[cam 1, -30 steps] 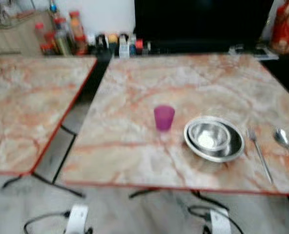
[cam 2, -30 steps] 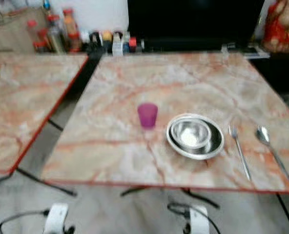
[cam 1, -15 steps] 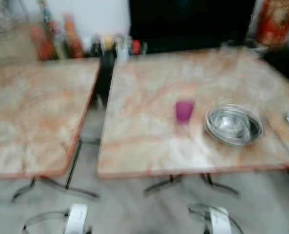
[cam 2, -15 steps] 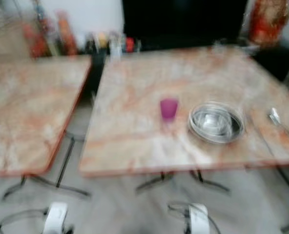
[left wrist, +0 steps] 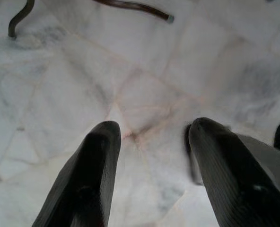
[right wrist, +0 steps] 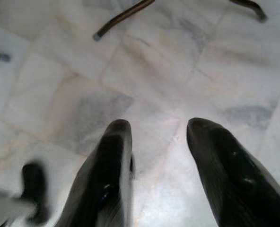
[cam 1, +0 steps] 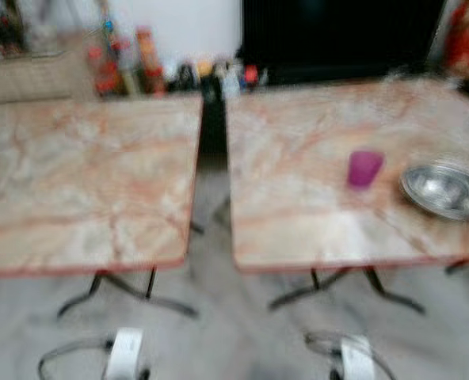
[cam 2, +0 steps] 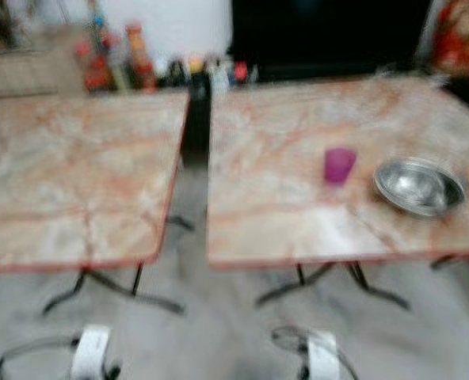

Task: Setting the table

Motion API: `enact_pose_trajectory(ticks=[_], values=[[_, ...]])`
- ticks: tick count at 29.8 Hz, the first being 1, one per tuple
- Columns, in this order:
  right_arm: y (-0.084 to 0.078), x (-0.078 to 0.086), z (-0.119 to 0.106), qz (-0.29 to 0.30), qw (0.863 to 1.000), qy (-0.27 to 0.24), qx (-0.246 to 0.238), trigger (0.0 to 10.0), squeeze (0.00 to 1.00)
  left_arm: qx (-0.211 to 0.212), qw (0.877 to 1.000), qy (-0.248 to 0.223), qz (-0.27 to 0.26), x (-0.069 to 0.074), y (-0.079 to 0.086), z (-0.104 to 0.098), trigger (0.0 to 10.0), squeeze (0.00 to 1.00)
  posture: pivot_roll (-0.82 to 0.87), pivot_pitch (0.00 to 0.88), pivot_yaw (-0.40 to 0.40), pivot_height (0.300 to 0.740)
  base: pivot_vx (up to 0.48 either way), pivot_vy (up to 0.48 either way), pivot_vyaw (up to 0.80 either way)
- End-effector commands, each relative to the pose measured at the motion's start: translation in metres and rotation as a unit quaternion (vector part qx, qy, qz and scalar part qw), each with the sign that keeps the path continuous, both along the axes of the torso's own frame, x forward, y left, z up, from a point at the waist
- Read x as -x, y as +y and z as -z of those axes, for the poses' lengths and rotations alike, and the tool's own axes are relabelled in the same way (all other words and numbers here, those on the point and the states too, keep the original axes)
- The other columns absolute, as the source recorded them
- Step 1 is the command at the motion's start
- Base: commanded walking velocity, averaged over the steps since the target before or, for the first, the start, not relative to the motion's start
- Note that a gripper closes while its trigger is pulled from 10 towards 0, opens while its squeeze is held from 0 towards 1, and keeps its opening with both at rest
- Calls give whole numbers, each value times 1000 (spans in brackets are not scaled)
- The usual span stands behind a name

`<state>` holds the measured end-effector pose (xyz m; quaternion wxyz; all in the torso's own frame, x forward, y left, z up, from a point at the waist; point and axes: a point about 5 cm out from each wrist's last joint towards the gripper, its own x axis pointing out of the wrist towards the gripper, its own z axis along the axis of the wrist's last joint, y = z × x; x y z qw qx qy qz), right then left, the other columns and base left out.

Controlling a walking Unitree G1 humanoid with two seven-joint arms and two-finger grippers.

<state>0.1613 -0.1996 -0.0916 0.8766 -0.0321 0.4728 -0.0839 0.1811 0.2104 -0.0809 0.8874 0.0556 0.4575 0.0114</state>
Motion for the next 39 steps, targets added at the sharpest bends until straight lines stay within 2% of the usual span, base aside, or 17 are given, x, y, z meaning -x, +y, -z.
enact_pose_trajectory(ticks=[1, 11, 28, 39], values=[[9, -6, -1, 1, 1000, -11, -14, 10000, 0, -11, 1000, 1, -11, 1, 11, -2, 10000, 0, 8, 0, 28, 740, 0, 480, 0], [9, -6, -1, 6, 1000, -12, -12, 10000, 0, -12, 1000, 8, -18, 8, 14, 1, 10000, 0, 5, 0, 33, 740, 0, 480, 0], [10, -7, -2, 11, 1000, -13, -14, 10000, 0, -14, 1000, -2, -25, 1, 16, -3, 10000, 0, 13, 0, 28, 740, 0, 480, 0], [11, -7, -2, 10, 1000, -13, -15, 10000, 0, -26, 999, 5, -22, 2, 17, -2, 10000, 0, 19, 0, 27, 740, 0, 29, 0]])
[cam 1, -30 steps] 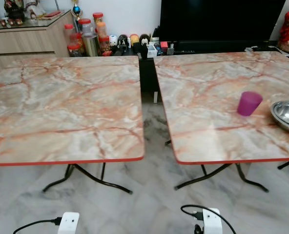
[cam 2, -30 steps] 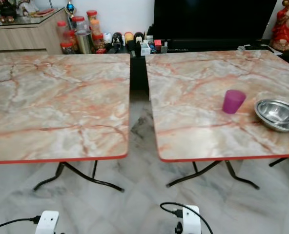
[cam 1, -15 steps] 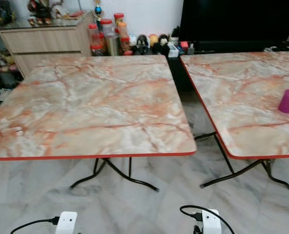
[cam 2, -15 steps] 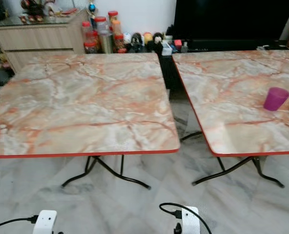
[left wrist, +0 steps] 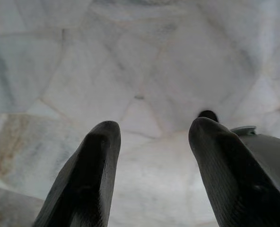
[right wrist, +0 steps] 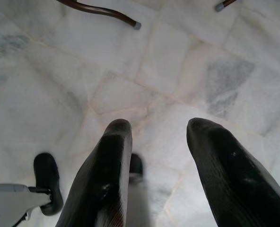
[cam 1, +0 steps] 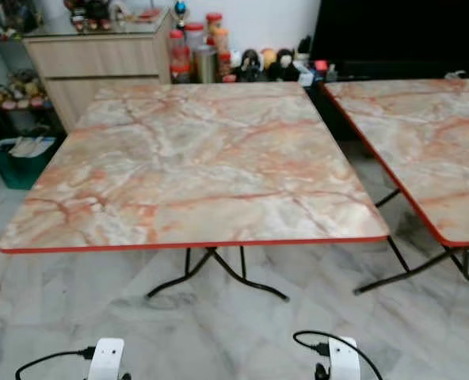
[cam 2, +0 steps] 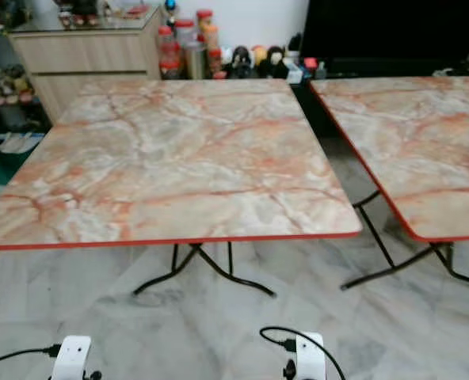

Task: Setting the table

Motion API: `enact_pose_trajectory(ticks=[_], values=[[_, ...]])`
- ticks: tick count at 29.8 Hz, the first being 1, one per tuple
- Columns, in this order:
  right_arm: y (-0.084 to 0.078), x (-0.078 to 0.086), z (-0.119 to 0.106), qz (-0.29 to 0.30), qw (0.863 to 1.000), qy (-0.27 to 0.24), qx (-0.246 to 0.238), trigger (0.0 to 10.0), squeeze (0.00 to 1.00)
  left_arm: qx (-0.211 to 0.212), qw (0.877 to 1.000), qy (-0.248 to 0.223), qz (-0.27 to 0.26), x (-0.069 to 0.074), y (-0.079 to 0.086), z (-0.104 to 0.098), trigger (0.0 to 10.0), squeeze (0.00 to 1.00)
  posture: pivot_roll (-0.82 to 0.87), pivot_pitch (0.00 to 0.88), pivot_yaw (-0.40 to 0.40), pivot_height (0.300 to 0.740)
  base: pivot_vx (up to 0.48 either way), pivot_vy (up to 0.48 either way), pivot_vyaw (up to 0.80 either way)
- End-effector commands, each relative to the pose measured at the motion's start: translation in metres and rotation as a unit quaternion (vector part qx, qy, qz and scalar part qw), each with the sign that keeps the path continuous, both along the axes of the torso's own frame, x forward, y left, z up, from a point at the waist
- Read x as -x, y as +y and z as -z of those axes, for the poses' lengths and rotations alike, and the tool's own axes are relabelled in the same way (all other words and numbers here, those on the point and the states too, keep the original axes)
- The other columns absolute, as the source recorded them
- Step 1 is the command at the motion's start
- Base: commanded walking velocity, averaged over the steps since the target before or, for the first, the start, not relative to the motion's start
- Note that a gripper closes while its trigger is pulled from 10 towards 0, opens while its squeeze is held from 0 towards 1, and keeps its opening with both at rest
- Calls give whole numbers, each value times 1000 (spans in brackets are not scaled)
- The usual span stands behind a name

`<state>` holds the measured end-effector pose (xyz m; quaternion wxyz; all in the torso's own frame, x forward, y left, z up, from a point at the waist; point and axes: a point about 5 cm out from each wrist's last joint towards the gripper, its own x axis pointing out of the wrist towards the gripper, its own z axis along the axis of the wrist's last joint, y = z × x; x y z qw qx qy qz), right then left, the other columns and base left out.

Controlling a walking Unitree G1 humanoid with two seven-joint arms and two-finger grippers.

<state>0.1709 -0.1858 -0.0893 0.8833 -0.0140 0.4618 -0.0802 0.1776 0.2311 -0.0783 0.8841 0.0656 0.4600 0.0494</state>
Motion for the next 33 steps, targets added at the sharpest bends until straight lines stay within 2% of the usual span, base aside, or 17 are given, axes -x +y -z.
enact_pose_trajectory(ticks=[1, 8, 33], values=[[-3, 3, 1, 5, 1000, 2, 2, 10000, 0, 0, 1000, 4, 7, -1, -4, 1, 10000, 0, 20, 0, 27, 740, 0, 0, 0], [-1, 1, 0, -3, 1000, -1, 1, 10000, 0, -2, 1000, 5, 3, -1, -2, 1, 10000, 0, 27, 0, 29, 740, 0, 0, 77], [-1, 1, 0, -7, 1000, -1, 0, 10000, 0, 0, 1000, -2, -5, -1, -2, 0, 10000, 0, 29, 0, 26, 740, 0, 0, 799]])
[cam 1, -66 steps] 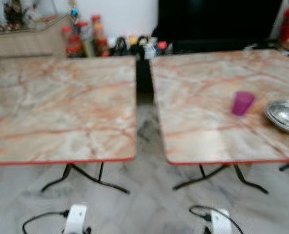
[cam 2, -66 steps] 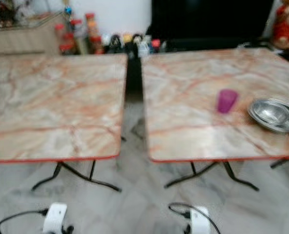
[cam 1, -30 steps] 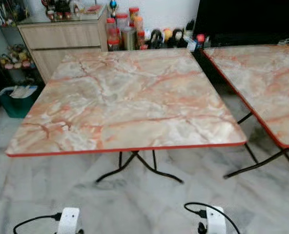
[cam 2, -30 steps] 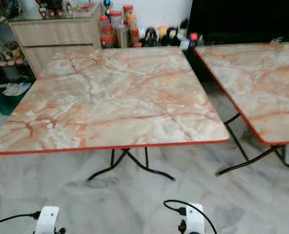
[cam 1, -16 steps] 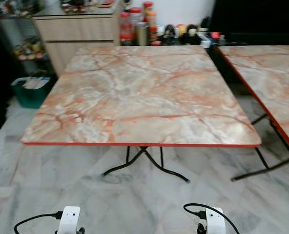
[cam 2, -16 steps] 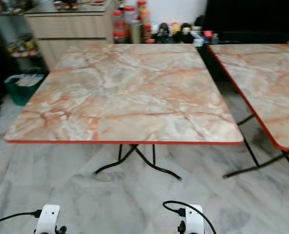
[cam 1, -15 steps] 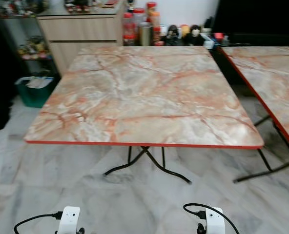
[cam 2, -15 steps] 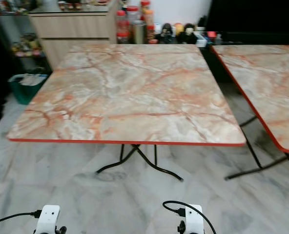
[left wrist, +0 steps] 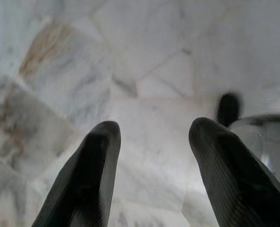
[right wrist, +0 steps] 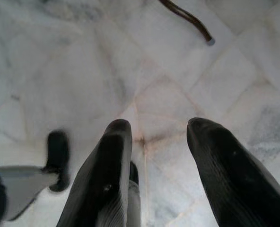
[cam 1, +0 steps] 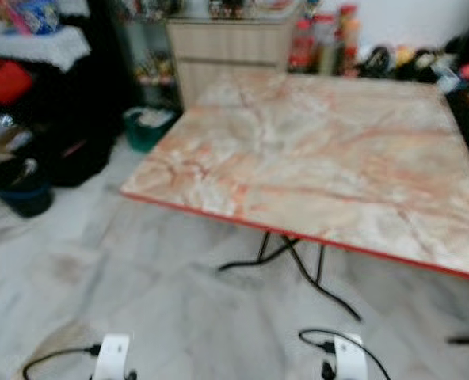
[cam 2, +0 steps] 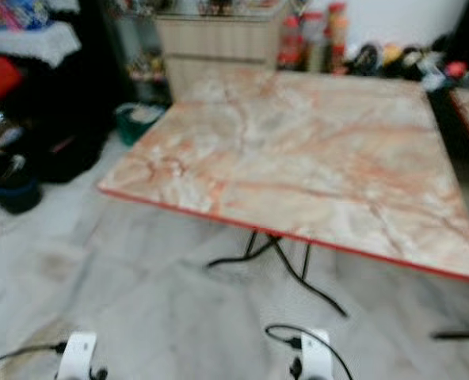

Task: Setting the table

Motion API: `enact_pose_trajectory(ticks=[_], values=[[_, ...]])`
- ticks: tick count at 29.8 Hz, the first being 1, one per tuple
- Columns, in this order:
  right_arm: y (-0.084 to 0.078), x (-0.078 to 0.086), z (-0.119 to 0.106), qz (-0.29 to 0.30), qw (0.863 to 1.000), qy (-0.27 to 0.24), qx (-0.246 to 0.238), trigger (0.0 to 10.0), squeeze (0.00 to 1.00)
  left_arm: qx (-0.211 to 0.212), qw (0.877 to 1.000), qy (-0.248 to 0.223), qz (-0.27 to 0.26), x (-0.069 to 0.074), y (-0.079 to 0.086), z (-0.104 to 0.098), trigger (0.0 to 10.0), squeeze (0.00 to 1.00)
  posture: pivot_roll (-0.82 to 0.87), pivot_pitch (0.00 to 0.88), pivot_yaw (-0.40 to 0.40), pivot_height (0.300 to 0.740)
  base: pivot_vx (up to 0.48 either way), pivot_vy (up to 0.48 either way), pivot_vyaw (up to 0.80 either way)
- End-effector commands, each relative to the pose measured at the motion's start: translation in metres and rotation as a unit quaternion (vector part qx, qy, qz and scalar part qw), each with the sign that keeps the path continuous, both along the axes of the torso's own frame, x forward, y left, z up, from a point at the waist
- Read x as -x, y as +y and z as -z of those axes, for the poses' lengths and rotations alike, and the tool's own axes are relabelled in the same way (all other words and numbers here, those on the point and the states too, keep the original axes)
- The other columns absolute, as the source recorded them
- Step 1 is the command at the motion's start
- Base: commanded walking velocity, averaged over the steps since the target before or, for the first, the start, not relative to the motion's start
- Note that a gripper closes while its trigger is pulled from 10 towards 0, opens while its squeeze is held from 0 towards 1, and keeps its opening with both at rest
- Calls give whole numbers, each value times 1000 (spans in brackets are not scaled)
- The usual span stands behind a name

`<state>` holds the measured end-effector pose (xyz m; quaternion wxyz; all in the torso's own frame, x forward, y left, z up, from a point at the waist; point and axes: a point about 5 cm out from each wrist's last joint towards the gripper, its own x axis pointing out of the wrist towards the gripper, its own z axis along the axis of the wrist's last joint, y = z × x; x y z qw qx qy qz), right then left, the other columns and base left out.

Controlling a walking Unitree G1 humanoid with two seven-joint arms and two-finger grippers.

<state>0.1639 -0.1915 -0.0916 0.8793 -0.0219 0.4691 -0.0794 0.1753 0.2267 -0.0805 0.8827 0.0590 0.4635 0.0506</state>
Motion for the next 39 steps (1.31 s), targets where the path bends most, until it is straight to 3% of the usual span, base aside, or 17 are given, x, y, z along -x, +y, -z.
enact_pose_trajectory(ticks=[1, 39], values=[[4, -6, -2, -3, 1000, -10, -6, 10000, 0, -5, 1000, -5, -1, -3, 3, -2, 10000, 0, 30, 0, 24, 740, 0, 0, 800], [-1, -9, -4, -14, 1000, -9, 2, 10000, 0, 4, 1000, -5, -13, -3, -4, 0, 10000, 0, 27, 0, 2, 740, 0, 0, 800]])
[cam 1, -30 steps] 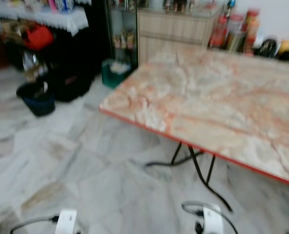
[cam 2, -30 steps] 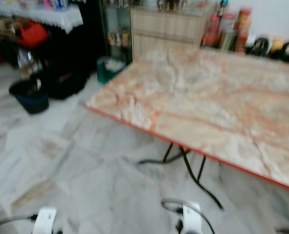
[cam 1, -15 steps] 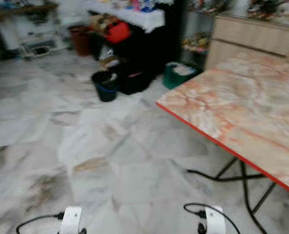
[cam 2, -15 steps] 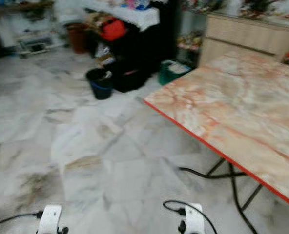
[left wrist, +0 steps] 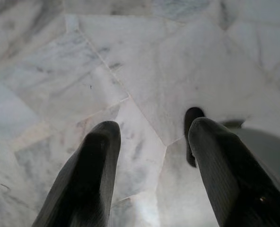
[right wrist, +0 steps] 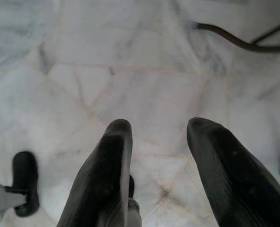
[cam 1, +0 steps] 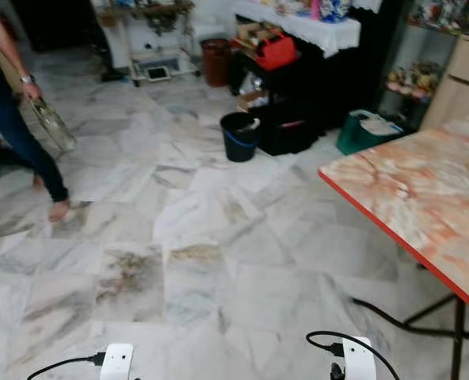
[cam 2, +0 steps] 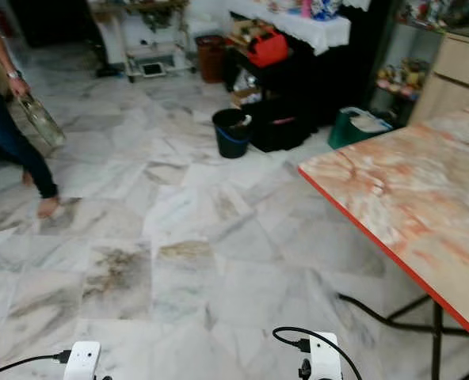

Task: Setting the table

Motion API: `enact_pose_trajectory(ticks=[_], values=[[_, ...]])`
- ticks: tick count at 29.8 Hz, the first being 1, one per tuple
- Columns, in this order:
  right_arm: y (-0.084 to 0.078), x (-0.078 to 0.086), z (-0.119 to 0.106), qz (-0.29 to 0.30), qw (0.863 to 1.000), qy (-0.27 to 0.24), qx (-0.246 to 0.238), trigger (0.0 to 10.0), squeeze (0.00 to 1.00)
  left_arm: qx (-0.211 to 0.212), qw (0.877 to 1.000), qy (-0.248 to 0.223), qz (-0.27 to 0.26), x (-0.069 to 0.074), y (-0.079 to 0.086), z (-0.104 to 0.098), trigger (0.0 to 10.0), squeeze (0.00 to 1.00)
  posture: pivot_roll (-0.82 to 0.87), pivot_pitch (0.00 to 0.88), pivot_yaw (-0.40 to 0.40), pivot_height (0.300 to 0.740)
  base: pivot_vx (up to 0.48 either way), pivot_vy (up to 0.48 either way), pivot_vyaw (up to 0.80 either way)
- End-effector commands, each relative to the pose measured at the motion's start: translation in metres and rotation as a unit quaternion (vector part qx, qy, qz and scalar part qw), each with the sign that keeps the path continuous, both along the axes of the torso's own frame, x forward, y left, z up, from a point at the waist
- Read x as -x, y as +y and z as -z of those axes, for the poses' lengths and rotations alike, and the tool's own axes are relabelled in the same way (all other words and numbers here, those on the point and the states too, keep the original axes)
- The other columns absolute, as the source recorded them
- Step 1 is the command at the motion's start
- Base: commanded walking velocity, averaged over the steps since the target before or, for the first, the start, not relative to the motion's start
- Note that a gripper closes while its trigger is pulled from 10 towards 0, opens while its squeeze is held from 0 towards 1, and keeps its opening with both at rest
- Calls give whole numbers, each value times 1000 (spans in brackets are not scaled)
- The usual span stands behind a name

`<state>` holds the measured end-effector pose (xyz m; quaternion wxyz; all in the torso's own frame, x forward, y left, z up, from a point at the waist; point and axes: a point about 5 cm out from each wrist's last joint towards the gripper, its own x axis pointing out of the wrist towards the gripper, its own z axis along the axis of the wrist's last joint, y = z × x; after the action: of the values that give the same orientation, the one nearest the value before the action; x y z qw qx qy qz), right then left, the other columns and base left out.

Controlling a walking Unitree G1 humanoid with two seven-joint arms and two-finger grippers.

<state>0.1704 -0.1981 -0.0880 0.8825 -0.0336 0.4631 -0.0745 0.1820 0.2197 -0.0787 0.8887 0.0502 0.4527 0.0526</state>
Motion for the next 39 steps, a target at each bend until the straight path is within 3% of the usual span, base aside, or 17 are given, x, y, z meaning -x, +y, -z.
enact_pose_trajectory(ticks=[1, 34, 39], values=[[6, -3, 0, -4, 1000, -3, -7, 10000, 0, -2, 1000, 7, -8, 4, 3, 1, 10000, 0, 27, 0, 2, 740, 0, 0, 800], [5, -3, -1, -3, 1000, -4, -7, 10000, 0, 1, 1000, 3, -13, 3, 2, 1, 10000, 0, 28, 0, -1, 740, 0, 0, 800], [4, -5, -1, 4, 1000, -2, -12, 10000, 0, -5, 999, -7, -39, 4, 6, 0, 10000, 0, 33, 0, -16, 740, 263, 0, 0]])
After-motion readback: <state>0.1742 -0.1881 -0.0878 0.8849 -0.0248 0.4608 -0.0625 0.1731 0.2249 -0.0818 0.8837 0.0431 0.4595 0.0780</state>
